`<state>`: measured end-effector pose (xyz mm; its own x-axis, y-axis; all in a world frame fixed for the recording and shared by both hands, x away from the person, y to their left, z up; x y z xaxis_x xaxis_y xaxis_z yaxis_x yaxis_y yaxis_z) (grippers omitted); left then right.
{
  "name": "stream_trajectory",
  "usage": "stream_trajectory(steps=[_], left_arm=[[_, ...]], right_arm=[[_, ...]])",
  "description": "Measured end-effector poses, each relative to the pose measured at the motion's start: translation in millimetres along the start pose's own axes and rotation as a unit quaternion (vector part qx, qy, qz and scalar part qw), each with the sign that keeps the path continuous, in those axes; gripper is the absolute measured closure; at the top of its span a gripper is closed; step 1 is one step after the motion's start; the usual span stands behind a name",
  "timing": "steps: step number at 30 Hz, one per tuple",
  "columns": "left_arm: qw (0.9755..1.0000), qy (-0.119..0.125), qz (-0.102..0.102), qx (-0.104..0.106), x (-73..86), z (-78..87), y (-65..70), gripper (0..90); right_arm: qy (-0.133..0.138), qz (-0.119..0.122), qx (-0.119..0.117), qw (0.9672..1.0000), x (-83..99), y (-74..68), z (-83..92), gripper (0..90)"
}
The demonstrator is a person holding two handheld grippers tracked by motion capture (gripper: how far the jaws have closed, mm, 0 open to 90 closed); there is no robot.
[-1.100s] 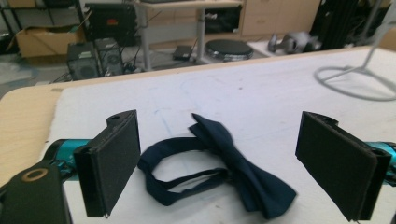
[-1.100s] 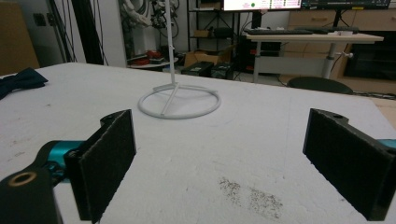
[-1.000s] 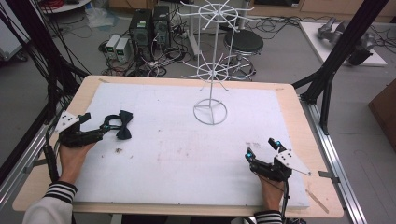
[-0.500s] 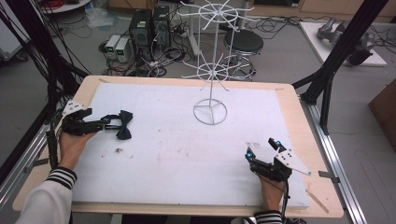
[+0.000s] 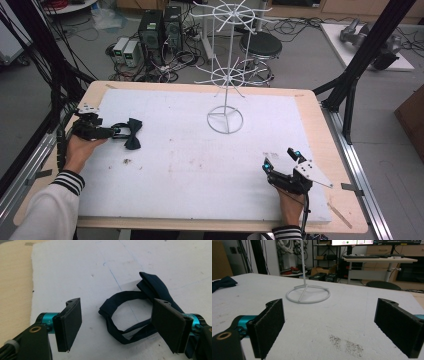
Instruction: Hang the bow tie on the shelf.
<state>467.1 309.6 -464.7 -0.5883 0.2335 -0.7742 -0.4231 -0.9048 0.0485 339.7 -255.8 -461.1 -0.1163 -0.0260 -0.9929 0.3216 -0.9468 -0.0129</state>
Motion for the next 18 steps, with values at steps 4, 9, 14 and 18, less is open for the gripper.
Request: stream_trajectory(steps=[4, 9, 14, 18], left_arm=[[0.9999, -0.016, -0.001, -0.002, -0.3, -3.2, -1.4, 29.6], [0.9991, -0.040, 0.011, -0.002, -0.2, -6.2, -4.1, 31.5], [0.9959, -0.089, 0.017, 0.001, 1.5, -10.7, -6.3, 34.2], [0.9947, -0.102, 0.012, 0.000, -0.6, -13.0, -6.1, 36.6]], right_arm=[[-0.001, -0.002, 0.000, 1.0000, 0.2, 0.1, 0.2, 8.5], [0.000, 0.000, 0.000, 1.0000, 0.0, -0.1, 0.0, 8.5], [0.000, 0.000, 0.000, 1.0000, 0.0, 0.0, 0.0, 8.5], [0.000, 0.001, 0.000, 1.0000, 0.0, 0.0, 0.0, 8.5]])
Point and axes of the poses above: each handheld gripper's, and its own axes: z roughly backward along the jaws, x roughly out of its underside, y roughly to its right, the point moved 8 cm from there along -z, roughly forward along the jaws, and after that the axes turned 5 degrees about x, right-handed, at the moved point
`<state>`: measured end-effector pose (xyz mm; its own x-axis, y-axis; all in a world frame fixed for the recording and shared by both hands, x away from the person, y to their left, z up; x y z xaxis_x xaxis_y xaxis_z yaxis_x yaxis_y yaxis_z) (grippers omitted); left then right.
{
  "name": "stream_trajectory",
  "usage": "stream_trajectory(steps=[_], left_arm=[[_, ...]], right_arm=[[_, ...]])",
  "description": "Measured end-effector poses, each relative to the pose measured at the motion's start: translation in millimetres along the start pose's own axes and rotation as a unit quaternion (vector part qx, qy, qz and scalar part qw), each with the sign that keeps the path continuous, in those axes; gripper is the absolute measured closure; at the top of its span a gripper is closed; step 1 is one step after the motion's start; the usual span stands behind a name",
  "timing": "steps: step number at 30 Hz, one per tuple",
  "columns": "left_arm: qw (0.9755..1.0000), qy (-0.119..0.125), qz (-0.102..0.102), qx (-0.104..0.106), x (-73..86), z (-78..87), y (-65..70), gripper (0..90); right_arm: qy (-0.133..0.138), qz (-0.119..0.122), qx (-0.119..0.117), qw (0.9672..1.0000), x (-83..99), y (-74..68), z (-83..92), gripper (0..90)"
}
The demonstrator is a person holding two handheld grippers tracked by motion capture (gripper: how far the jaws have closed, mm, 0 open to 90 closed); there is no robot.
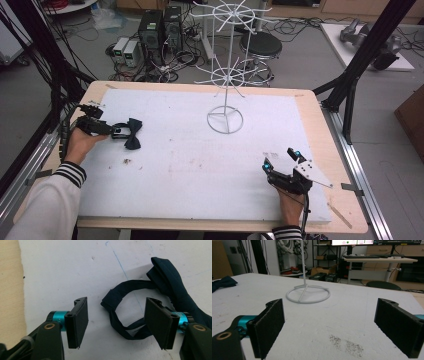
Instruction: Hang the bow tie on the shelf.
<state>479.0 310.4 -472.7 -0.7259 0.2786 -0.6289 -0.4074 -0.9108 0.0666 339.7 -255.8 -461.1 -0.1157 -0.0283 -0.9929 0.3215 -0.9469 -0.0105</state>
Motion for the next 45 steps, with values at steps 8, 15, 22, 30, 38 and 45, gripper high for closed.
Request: stream_trajectory(steps=[8, 15, 22, 30, 38, 45], left_arm=[[0.9995, -0.030, 0.009, -0.006, -4.3, -3.0, 0.3, 45.7], [0.9987, -0.048, 0.017, 0.003, -4.5, -7.9, 2.4, 52.8], [0.9976, -0.065, 0.024, 0.000, -3.1, -10.7, 1.2, 55.7], [0.9965, -0.077, 0.032, 0.003, -2.5, -12.3, -0.2, 62.0], [0.9958, -0.085, 0.035, -0.001, -4.2, -15.0, -2.4, 69.7], [0.9953, -0.092, 0.028, -0.003, -2.7, -14.9, -3.5, 76.7]], right_arm=[[-0.002, 0.001, 0.000, 1.0000, 0.3, -0.7, 0.2, 8.5], [-0.001, 0.001, 0.000, 1.0000, 0.2, -0.4, 0.2, 8.5], [0.000, 0.001, 0.001, 1.0000, 0.2, -0.5, 0.4, 8.5], [0.000, 0.001, 0.001, 1.0000, 0.2, -0.9, 0.5, 8.5], [0.001, 0.001, 0.001, 1.0000, 0.2, -0.9, 0.8, 8.5], [0.001, 0.001, 0.001, 1.0000, 0.1, -0.7, 0.9, 8.4]])
Point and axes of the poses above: each handheld gripper's, and its own axes: z roughly backward along the jaws, x roughly out of its underside, y roughly to its right, the point moved 8 cm from there along -z, roughly forward along the jaws, and after that the axes turned 5 degrees about x, right-handed, at the moved point
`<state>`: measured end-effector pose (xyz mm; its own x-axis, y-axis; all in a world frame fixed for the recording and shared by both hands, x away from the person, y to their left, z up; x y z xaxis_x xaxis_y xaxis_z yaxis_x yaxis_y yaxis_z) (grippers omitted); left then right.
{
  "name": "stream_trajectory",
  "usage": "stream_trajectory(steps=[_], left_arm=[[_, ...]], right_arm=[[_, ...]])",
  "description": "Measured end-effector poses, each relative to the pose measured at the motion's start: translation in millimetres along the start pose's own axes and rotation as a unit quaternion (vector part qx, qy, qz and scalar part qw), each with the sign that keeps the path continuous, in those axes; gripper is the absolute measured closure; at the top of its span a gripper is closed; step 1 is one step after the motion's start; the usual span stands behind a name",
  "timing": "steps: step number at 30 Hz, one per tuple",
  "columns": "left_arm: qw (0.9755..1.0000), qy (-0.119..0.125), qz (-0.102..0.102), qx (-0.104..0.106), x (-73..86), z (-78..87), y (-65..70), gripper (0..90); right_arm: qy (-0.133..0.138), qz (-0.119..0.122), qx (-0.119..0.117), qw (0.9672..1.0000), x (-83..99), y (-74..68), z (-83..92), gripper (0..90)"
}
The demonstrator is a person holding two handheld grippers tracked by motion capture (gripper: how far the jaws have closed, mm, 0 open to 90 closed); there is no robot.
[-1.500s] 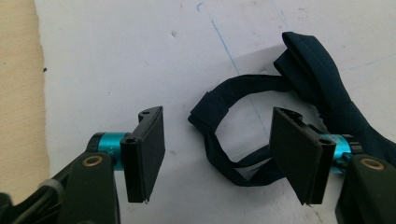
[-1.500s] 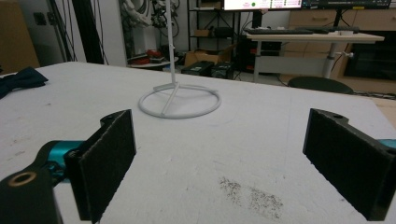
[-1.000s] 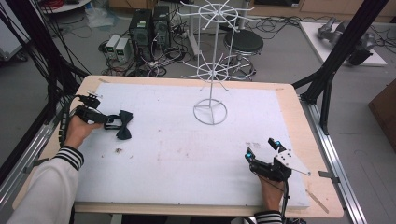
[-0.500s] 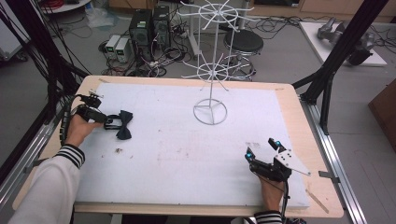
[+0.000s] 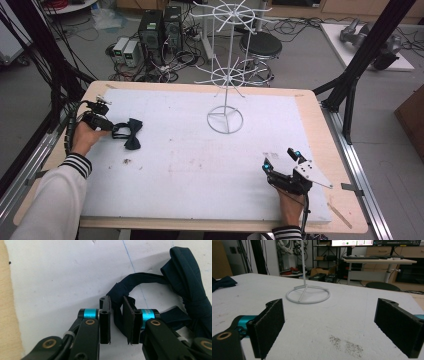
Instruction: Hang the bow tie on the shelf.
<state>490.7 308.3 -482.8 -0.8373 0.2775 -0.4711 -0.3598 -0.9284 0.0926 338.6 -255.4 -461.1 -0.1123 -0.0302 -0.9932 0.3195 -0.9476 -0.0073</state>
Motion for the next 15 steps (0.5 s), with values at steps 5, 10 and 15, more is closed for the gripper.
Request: stream_trajectory(steps=[5, 10, 15], left_arm=[[1.0000, -0.002, -0.002, 0.000, 0.8, -0.7, 1.0, 79.9], [1.0000, -0.006, 0.006, 0.000, 1.8, -1.5, 0.4, 78.4], [0.9999, -0.012, 0.004, 0.002, 3.8, -1.9, -0.1, 80.3]], right_arm=[[0.001, 0.002, 0.001, 1.0000, -0.1, 0.4, 0.0, 8.5], [0.002, 0.001, 0.000, 1.0000, -0.2, 0.3, 0.1, 8.5], [0.002, 0.001, 0.000, 1.0000, -0.3, 0.3, 0.1, 8.5]])
Point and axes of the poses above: each handheld gripper's, and its own axes: z roughly backward along the jaws, x roughly out of its underside, y roughly to its right, the point moved 8 cm from there along -z, roughly forward along the jaws, and after that the axes turned 5 degrees about x, right-handed, at the moved point
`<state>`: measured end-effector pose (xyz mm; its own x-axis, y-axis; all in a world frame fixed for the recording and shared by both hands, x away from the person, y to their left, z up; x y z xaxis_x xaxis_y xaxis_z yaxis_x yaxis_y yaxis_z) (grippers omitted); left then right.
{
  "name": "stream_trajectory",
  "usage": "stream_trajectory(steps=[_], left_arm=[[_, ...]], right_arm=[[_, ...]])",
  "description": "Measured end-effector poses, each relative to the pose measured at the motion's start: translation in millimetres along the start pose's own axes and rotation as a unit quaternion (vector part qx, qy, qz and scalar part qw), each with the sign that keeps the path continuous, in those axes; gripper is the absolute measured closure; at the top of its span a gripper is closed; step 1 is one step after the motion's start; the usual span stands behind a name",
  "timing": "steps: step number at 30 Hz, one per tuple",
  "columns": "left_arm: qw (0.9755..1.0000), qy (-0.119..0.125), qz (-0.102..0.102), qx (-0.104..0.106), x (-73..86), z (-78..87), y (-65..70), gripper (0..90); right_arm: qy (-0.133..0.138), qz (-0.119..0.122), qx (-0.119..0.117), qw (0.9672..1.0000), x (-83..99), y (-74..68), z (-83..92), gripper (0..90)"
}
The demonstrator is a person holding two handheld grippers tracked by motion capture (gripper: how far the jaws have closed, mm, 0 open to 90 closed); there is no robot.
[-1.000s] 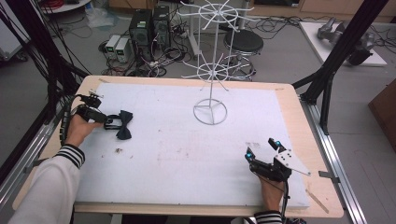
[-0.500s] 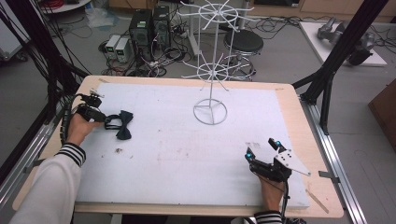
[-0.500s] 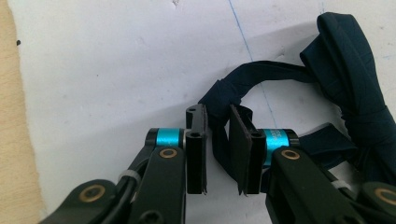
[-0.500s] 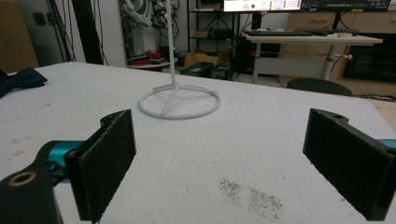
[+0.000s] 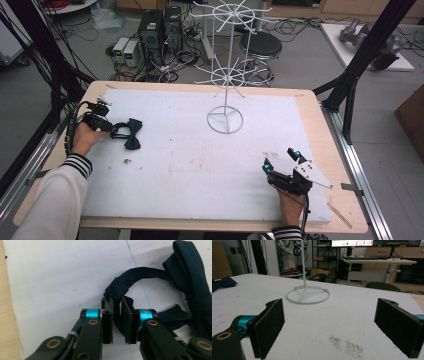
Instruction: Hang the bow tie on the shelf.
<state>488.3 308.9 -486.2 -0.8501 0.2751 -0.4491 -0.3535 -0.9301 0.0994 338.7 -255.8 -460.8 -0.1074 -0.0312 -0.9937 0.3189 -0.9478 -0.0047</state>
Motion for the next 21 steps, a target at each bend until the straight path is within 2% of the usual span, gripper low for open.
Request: stream_trajectory(steps=[9, 15, 18, 19, 21], left_arm=[[1.0000, -0.001, -0.002, 0.000, -0.1, 0.9, 1.3, 84.8], [1.0000, 0.008, -0.004, 0.003, -0.9, 3.4, 2.4, 85.3], [0.9994, 0.031, -0.009, 0.009, -3.1, 8.6, 4.1, 85.3], [0.9994, 0.031, -0.009, 0.009, -3.1, 8.6, 4.1, 85.3], [0.9977, 0.061, -0.024, 0.015, -6.0, 15.2, 7.1, 85.3]], right_arm=[[0.000, 0.001, 0.000, 1.0000, 0.0, 0.1, -0.1, 8.5], [0.000, 0.001, 0.001, 1.0000, 0.0, 0.1, -0.1, 8.5], [0.001, 0.001, 0.000, 1.0000, 0.0, 0.0, -0.1, 8.5], [0.001, 0.001, 0.001, 1.0000, 0.0, 0.1, -0.1, 8.5], [0.001, 0.001, 0.001, 1.0000, 0.0, 0.0, -0.1, 8.5]])
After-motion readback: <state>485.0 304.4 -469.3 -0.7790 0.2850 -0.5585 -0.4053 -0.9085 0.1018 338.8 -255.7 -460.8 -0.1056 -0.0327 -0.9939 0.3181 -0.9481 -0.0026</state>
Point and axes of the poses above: each handheld gripper's, and its own axes: z roughly backward along the jaws, x roughly out of its underside, y roughly to its right, the point moved 8 cm from there along -z, roughly forward along the jaws, and after that the axes turned 5 degrees about x, right-handed, at the moved point
